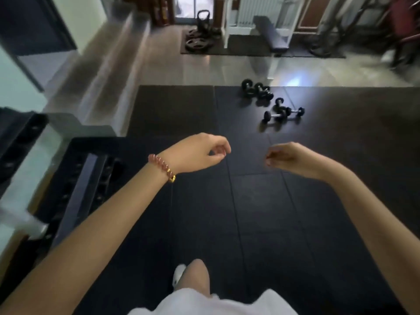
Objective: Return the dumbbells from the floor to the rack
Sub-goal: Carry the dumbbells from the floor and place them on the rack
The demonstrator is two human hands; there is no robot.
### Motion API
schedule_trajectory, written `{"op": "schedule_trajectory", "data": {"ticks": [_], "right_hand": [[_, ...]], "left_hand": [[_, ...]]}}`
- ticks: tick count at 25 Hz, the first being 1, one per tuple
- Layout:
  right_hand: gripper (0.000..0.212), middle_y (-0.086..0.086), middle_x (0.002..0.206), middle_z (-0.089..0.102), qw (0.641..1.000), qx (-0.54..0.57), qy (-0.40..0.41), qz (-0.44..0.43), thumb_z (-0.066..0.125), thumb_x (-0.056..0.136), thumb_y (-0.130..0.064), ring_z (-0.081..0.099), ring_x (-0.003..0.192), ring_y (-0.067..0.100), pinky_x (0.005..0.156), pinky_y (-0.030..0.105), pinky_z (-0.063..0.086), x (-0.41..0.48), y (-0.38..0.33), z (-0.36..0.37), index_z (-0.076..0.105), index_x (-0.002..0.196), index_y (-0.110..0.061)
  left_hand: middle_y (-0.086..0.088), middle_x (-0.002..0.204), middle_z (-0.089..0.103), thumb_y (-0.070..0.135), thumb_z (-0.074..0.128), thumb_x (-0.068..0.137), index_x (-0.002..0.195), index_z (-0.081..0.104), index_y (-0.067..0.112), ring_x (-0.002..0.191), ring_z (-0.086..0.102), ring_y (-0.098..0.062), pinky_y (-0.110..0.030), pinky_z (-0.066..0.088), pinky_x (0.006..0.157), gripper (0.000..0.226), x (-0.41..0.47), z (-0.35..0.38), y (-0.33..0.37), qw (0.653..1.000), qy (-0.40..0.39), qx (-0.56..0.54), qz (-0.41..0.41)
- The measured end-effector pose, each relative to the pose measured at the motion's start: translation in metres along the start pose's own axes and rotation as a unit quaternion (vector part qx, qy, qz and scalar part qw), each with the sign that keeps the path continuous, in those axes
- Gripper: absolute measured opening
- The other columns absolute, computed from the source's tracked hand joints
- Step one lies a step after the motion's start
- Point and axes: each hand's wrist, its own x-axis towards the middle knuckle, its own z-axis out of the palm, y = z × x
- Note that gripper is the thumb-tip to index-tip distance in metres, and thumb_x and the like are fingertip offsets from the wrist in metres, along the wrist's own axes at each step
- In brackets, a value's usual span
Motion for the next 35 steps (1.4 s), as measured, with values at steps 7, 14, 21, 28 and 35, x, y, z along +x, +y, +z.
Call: {"op": "schedule_trajectory", "data": {"ticks": [7,14,21,28,35], "right_hand": [[0.012,-0.012,0.076,0.064,0.996,0.037,0.049,0.069,0.059,0.090,-0.022,0.055,0.067,-0.003,0.069,0.020,0.043,0.143,0.115,-0.077,0.062,0.079,-0.027],[0.011,-0.006,0.081,0.067,0.984,0.061,0.070,0.150,0.057,0.090,-0.025,0.055,0.071,0.007,0.070,0.027,0.044,0.267,0.209,-0.172,0.065,0.084,-0.022],[0.014,-0.007,0.075,0.068,0.973,0.080,0.133,0.172,0.054,0.088,-0.024,0.062,0.077,0.023,0.074,0.040,0.049,0.368,0.339,-0.268,0.064,0.079,-0.023],[0.013,-0.005,0.074,0.069,0.960,0.120,0.161,0.197,0.055,0.087,-0.025,0.059,0.069,0.015,0.072,0.035,0.048,0.499,0.493,-0.393,0.064,0.078,-0.021],[0.013,0.000,0.079,0.071,0.956,0.162,0.138,0.202,0.056,0.089,-0.023,0.060,0.073,0.011,0.081,0.037,0.050,0.655,0.607,-0.492,0.064,0.080,-0.019]], "left_hand": [[0.017,0.106,0.064,0.025,0.050,0.093,0.112,0.058,0.031,0.101,0.059,0.001,-0.030,0.049,0.092,0.021,0.225,-0.045,-0.059,0.997,-0.037,0.050,0.043],[0.014,0.106,0.065,0.025,0.049,0.092,0.112,0.057,0.030,0.097,0.060,-0.004,-0.033,0.049,0.089,0.022,0.447,-0.092,-0.096,0.988,-0.098,0.056,0.103],[0.014,0.103,0.064,0.039,0.048,0.093,0.112,0.055,0.033,0.098,0.060,-0.007,-0.034,0.049,0.088,0.022,0.661,-0.081,-0.119,0.975,-0.150,0.074,0.148],[0.017,0.105,0.064,0.028,0.051,0.092,0.112,0.058,0.030,0.100,0.059,-0.001,-0.027,0.046,0.088,0.021,0.893,-0.106,-0.125,0.974,-0.149,0.083,0.150],[0.018,0.103,0.064,0.028,0.054,0.092,0.108,0.059,0.033,0.097,0.058,0.005,-0.021,0.046,0.085,0.018,1.077,-0.123,-0.175,0.977,-0.179,0.015,0.114]]}}
